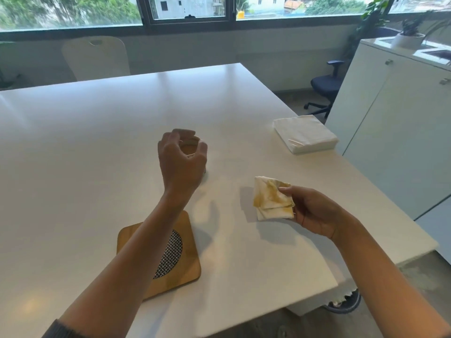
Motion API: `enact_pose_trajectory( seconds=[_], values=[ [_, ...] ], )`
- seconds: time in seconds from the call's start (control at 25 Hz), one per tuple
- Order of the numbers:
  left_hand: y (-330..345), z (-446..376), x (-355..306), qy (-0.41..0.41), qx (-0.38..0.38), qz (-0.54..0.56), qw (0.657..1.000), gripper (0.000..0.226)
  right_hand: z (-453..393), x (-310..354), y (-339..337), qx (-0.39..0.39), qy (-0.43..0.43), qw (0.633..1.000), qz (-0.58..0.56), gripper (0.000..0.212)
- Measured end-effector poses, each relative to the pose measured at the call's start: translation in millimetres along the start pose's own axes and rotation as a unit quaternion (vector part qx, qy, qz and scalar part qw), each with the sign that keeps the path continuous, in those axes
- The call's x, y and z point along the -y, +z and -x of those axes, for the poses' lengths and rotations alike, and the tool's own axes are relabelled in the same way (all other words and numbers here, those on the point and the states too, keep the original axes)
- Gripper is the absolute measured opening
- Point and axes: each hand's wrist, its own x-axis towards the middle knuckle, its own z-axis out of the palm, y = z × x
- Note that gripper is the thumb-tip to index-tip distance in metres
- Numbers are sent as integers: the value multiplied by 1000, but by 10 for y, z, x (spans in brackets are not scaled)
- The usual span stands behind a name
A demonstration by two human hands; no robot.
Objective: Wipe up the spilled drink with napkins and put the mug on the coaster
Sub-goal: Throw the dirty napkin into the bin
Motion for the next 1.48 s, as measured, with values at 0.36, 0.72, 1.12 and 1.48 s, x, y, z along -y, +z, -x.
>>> enact_pose_trajectory(
  seconds=[0.36,0.72,1.12,1.48],
  values=[
    [734,400,-279,-86,267,7,960,18,130,332,-276,20,-28,999,20,56],
    [1723,734,-707,-236,421,185,856,23,386,963,-1022,-30,-38,998,48,33],
    [3140,1286,-1307,-286,409,235,834,11,923,1505,-2455,-110,-46,993,-14,28],
    [4112,1692,-1504,-153,441,15,884,10,1201,1346,-3842,-277,-12,953,124,31]
  ],
)
